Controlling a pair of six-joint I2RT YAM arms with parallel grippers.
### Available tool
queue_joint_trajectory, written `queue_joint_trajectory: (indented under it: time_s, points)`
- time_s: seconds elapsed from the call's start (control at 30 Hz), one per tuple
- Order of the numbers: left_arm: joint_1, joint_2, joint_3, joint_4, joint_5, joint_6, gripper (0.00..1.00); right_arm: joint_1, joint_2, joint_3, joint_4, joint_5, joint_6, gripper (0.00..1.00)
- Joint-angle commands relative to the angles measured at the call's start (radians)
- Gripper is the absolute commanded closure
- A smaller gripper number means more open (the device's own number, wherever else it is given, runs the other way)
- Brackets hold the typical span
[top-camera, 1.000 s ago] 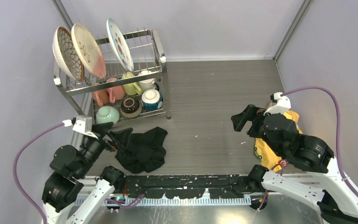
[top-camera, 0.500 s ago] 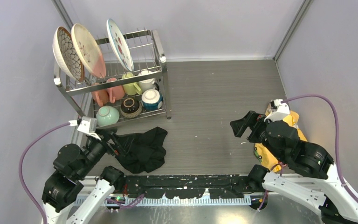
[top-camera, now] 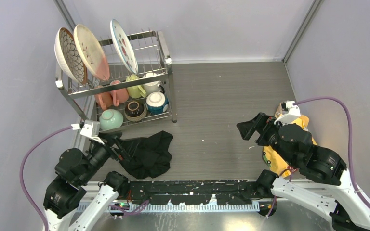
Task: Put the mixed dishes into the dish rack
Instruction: Reset both arms
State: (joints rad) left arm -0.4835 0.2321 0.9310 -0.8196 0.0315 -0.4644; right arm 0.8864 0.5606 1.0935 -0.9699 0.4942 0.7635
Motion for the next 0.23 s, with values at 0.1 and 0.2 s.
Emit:
queue_joint_trajectory:
  time_s: [0.1, 0.2]
  points:
    - [-0.001, 0.009, 0.013, 0.057, 0.023, 0.000, 0.00, 0.004, -0.015, 0.006, 0.052, -0.007, 0.016, 0.00]
    - [-0.001, 0.010, 0.011, 0.058, 0.016, 0.004, 0.00, 0.005, -0.016, -0.001, 0.053, -0.009, 0.020, 0.00]
